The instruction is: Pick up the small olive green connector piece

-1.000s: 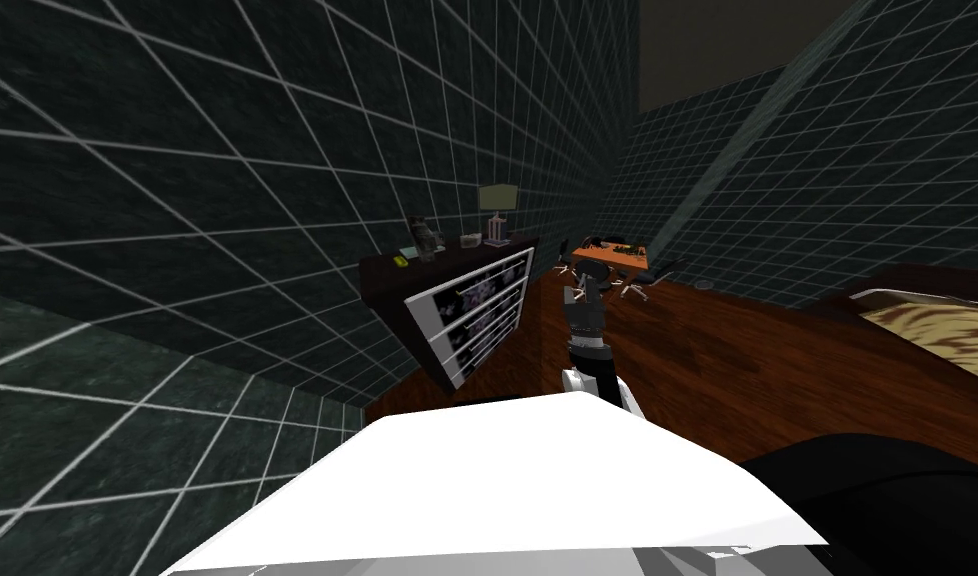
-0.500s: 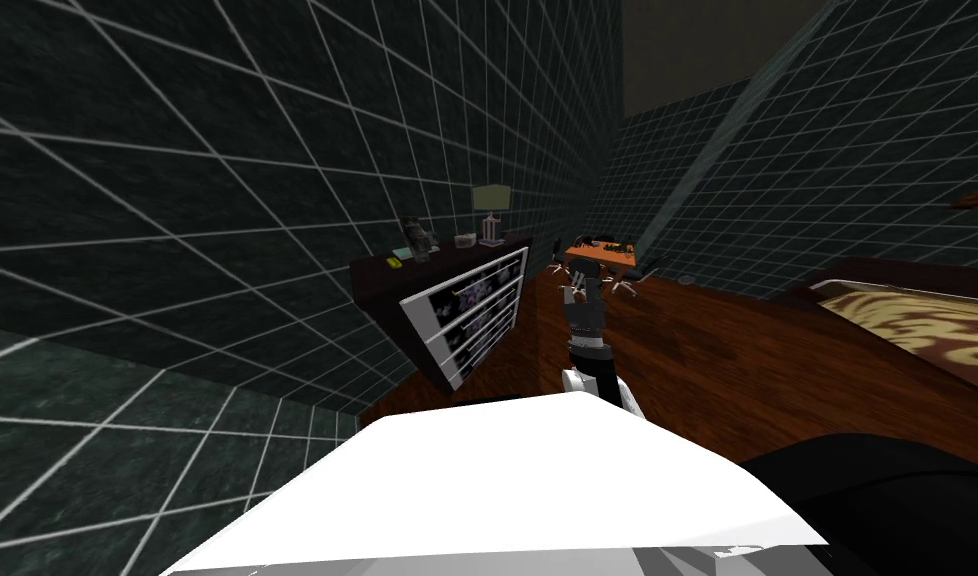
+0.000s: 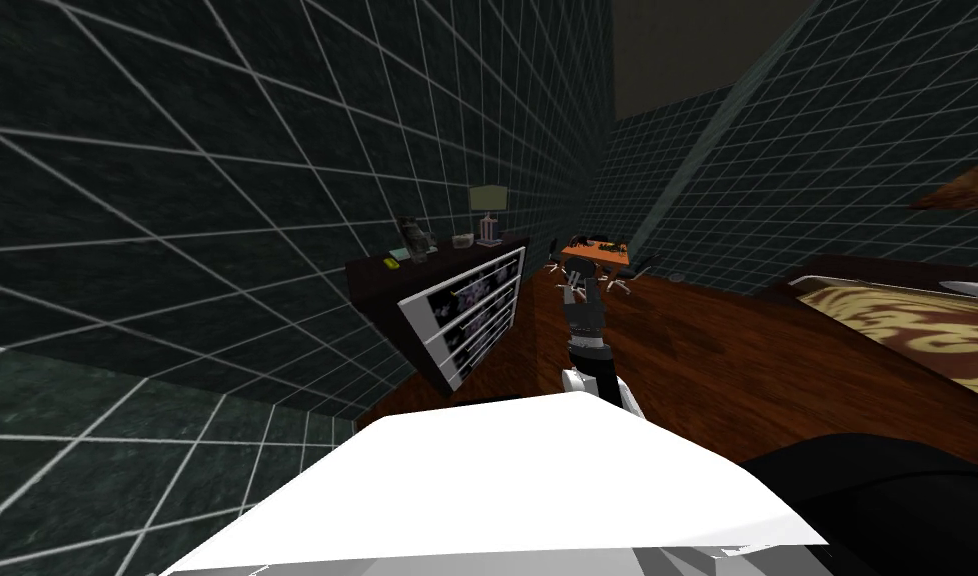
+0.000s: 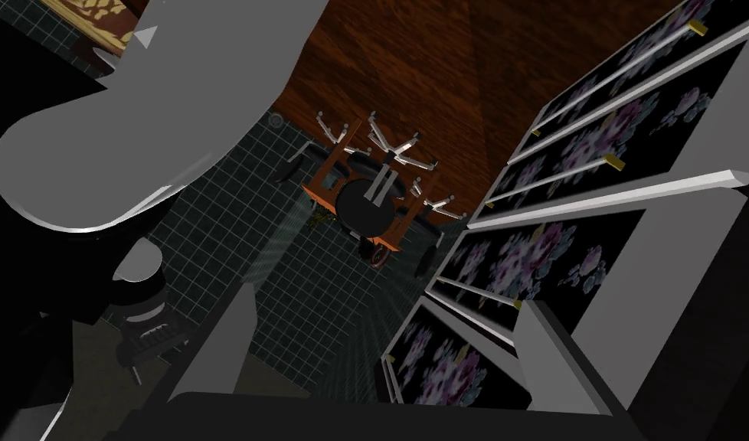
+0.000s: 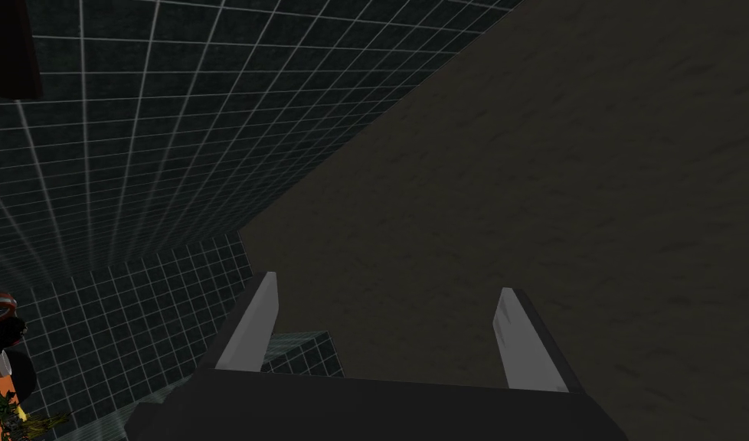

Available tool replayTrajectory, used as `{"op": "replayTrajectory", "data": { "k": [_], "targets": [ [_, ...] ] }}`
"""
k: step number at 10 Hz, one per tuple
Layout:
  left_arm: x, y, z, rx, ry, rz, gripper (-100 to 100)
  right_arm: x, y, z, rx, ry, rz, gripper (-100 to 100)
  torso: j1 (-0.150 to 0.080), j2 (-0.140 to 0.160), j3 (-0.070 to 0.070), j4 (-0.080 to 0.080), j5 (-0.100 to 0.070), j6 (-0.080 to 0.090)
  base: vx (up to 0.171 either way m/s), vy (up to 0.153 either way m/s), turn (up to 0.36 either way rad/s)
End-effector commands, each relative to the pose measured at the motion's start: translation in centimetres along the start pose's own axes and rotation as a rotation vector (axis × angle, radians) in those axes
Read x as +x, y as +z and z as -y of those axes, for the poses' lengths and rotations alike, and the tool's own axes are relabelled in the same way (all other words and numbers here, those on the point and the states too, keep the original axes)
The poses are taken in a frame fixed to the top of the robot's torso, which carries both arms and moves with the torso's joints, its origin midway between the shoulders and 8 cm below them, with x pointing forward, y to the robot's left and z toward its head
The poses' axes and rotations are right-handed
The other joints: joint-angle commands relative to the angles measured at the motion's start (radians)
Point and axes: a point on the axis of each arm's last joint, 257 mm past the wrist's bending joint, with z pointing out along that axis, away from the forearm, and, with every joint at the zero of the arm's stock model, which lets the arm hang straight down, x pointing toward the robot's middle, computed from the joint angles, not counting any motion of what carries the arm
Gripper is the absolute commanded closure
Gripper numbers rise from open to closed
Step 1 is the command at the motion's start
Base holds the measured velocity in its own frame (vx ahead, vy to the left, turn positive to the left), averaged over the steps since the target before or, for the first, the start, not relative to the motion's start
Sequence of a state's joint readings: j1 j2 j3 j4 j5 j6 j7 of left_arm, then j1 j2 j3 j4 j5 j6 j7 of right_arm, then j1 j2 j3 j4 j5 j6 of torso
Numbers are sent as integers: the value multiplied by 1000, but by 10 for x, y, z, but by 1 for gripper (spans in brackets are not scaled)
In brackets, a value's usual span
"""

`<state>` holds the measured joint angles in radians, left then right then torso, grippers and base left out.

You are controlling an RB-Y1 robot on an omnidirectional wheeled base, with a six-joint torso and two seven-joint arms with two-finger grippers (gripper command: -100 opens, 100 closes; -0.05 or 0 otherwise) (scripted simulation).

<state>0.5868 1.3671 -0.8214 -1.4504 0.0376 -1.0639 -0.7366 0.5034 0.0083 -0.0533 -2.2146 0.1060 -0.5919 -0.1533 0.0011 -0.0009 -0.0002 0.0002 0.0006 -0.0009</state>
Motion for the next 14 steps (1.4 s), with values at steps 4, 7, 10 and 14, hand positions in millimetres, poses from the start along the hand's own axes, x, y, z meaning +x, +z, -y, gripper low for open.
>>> {"op": "replayTrajectory", "data": {
  "k": [4,7,10,14],
  "targets": [
    [31,-76,-16,-52,77,-160,-100,0,0,0,0,0,0,0,1,0,0,0,0,0,-3,16,-128],
    [31,-108,-33,-86,127,-241,-100,0,0,0,0,0,0,0,1,-1,0,0,0,0,1,15,-31],
    [32,-163,-48,-124,197,-360,-100,0,0,0,0,0,0,0,1,-1,-1,0,0,0,2,18,-105],
    [19,-243,-60,-158,302,-517,-100,0,0,0,0,0,0,0,1,-1,-1,0,0,0,9,22,-119]
  ]
}}
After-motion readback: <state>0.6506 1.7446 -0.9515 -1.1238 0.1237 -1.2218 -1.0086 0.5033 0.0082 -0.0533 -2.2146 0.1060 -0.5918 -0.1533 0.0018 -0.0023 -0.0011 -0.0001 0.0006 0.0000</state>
